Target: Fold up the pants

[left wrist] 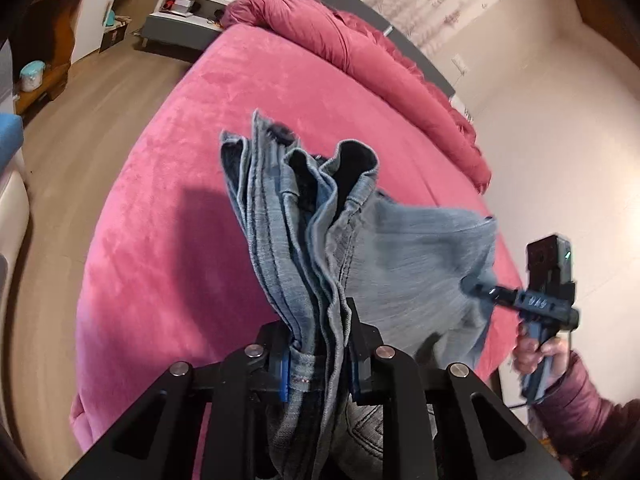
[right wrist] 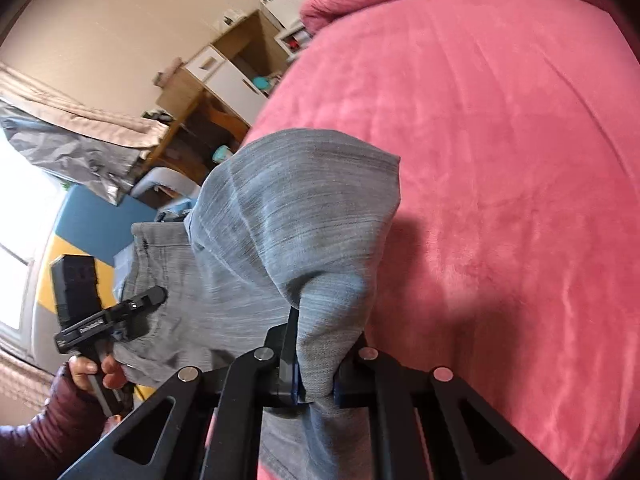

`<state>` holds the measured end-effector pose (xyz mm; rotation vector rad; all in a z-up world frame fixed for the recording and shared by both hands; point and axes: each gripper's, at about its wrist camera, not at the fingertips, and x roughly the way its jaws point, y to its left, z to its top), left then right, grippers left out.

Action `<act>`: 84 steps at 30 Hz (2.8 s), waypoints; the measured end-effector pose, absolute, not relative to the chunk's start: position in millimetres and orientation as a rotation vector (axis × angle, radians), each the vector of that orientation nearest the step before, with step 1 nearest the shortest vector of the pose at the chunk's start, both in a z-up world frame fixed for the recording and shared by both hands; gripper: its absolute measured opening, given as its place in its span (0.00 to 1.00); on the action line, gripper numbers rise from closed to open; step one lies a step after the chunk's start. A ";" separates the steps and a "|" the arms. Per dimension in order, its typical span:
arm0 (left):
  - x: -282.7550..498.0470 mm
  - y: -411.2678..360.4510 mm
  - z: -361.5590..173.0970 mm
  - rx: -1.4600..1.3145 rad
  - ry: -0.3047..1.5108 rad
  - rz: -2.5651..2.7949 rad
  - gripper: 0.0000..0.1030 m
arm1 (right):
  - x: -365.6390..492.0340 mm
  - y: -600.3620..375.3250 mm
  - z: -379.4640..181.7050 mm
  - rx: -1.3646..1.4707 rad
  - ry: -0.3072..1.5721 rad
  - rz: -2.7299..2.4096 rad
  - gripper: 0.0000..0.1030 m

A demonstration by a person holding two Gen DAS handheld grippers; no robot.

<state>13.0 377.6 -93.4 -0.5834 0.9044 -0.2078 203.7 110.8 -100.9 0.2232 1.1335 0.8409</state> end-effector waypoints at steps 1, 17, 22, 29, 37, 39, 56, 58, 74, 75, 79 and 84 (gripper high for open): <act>13.2 374.8 -95.8 -0.571 0.918 -0.207 0.20 | 201.2 107.1 -99.2 0.223 1.137 0.834 0.10; 36.6 382.0 -130.9 -0.606 0.975 -0.177 0.20 | 217.9 94.1 -165.7 0.246 1.280 0.766 0.43; 26.8 382.4 -110.4 -0.676 0.887 -0.215 0.18 | 213.3 88.0 -151.0 0.283 1.244 0.782 0.12; 44.1 367.4 -74.8 -0.668 0.807 -0.277 0.18 | 209.3 64.9 -91.7 0.274 1.103 0.778 0.09; 108.7 347.3 -58.1 -0.620 0.798 -0.298 0.18 | 237.7 49.5 -55.0 0.214 1.012 0.714 0.09; 124.5 342.2 -56.0 -0.604 0.801 -0.293 0.18 | 248.8 49.0 -52.1 0.204 1.002 0.691 0.09; 278.9 328.8 -75.2 -0.520 0.870 -0.212 0.19 | 374.7 66.2 -56.4 0.180 1.016 0.558 0.09; 292.6 329.7 -89.8 -0.511 0.906 -0.194 0.20 | 391.9 66.5 -72.2 0.213 1.055 0.542 0.09; 238.6 372.3 -77.5 -0.573 0.794 0.014 0.57 | 376.8 13.7 -96.5 0.245 1.014 0.427 0.44; 234.9 369.5 -71.8 -0.573 0.778 0.004 0.57 | 367.4 11.2 -89.0 0.233 0.993 0.436 0.44; 240.7 349.3 -61.3 -0.546 0.782 -0.054 0.57 | 330.6 30.9 -70.1 0.152 0.955 0.565 0.39; 252.6 329.4 -61.7 -0.533 0.837 -0.087 0.57 | 288.3 81.9 -81.0 0.019 1.028 0.760 0.33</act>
